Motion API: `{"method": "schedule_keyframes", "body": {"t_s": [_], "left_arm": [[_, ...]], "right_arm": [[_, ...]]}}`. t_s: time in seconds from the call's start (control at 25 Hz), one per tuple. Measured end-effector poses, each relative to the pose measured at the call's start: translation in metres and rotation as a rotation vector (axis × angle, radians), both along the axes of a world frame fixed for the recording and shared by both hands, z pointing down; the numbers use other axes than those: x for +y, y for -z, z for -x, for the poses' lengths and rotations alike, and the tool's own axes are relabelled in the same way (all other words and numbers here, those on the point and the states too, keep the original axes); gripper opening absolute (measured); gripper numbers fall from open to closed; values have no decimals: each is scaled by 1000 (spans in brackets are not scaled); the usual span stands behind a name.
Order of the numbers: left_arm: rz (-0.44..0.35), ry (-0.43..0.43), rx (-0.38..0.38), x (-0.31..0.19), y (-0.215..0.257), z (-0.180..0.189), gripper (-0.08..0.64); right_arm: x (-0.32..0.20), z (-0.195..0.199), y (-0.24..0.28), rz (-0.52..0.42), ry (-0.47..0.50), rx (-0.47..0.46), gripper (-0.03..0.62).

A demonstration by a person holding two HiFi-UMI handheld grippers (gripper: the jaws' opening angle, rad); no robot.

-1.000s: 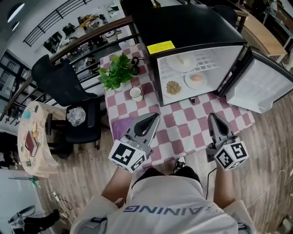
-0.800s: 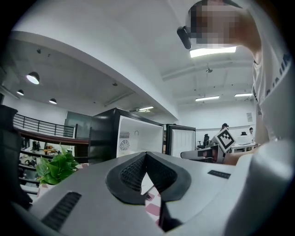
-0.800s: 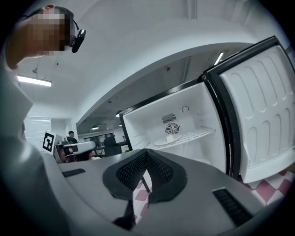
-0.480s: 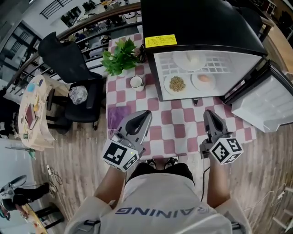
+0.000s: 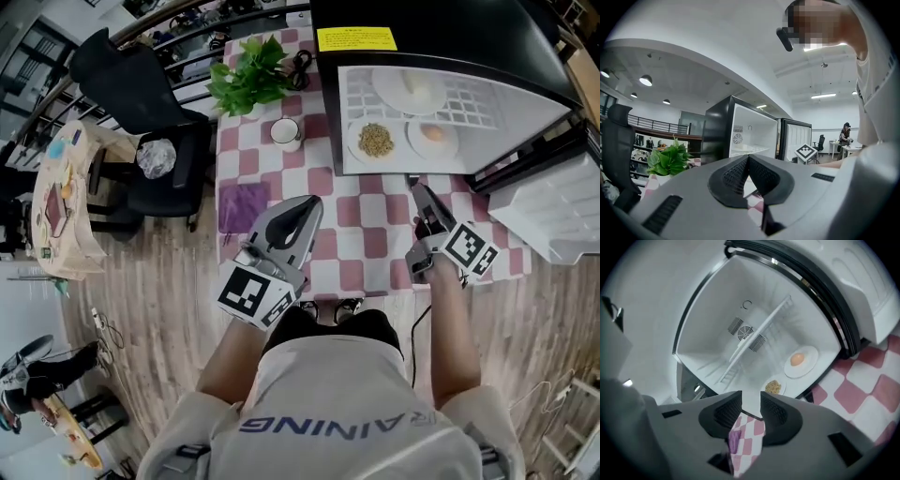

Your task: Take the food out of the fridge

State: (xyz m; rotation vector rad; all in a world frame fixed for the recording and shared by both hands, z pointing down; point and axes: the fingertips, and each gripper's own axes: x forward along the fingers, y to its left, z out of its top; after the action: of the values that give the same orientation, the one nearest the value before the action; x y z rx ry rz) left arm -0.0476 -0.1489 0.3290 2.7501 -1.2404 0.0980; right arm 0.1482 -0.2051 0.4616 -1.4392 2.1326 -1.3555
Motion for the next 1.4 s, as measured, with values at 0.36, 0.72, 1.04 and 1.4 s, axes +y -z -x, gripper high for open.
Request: {"method": "schedule_keyframes", "body": {"t_s": [0.36,0.72,1.04,1.4], "left_arm": [[17,-23,-10,2,-21,-10,5],[74,-3,-8,-1,-39,3,5],[76,-7,-14,-4,-40,13,5],[98,-11,-25,-7,-47,21,5]], "right_arm": [[-56,16,-75,222,-102,-237,121],[-85,28,-120,356,-175,-314,121],[-92,36,-138,417,-226,-367,121],[-101,35,-146,430,-304,-399,66]]}}
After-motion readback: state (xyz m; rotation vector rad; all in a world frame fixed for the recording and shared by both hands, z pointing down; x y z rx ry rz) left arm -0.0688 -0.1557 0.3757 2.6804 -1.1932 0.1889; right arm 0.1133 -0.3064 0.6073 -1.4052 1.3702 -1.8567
